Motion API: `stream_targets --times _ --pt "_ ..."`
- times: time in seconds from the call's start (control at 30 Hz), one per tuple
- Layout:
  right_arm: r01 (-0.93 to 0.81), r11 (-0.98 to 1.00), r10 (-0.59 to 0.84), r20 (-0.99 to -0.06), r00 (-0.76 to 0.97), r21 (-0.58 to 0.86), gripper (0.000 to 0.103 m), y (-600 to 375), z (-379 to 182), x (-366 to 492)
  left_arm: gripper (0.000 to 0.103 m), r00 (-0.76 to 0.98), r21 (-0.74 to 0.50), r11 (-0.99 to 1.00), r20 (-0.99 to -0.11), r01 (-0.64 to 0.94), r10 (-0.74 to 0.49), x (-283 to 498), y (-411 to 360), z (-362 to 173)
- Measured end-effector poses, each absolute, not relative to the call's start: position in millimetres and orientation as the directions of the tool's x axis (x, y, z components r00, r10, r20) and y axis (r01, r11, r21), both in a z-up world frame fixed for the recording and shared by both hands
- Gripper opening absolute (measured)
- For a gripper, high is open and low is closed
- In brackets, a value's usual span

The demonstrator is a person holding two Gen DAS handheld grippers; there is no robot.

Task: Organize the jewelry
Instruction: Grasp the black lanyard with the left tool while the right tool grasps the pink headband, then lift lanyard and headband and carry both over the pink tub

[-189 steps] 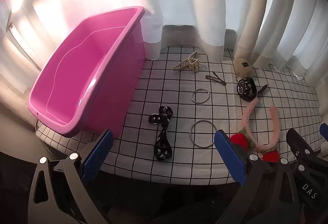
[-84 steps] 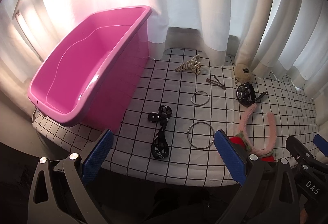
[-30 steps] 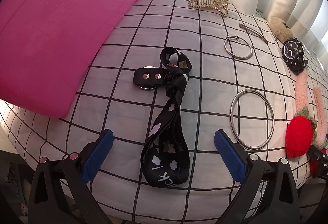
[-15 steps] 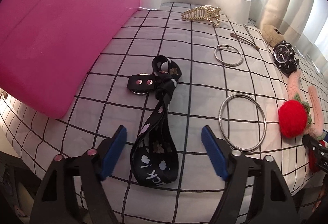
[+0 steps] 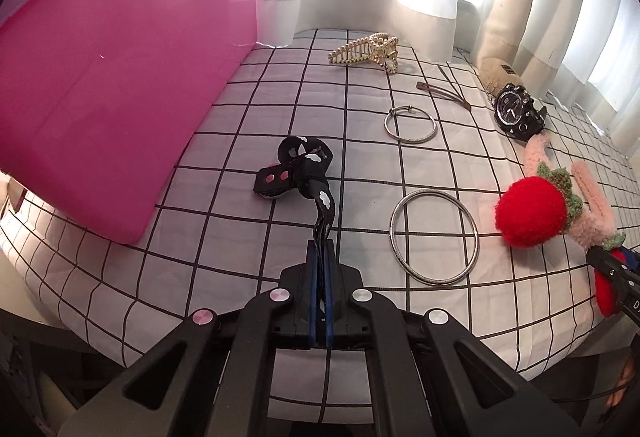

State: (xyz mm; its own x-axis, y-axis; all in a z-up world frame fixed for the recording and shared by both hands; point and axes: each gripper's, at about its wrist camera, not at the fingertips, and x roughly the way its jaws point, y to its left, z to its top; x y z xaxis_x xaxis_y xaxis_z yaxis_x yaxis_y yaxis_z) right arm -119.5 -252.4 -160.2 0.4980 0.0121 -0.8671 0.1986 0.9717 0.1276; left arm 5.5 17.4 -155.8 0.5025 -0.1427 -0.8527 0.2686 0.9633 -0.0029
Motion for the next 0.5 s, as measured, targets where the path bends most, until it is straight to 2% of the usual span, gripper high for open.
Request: stream_targets --times 0.5 --pt "0.183 0.960 0.060 -0.793 0.607 0.213 0.045 -254.9 -102.7 -116.8 0.003 0.578 -0.058 0.954 -0.784 0.294 -0.226 0.2 10.7 -83.1"
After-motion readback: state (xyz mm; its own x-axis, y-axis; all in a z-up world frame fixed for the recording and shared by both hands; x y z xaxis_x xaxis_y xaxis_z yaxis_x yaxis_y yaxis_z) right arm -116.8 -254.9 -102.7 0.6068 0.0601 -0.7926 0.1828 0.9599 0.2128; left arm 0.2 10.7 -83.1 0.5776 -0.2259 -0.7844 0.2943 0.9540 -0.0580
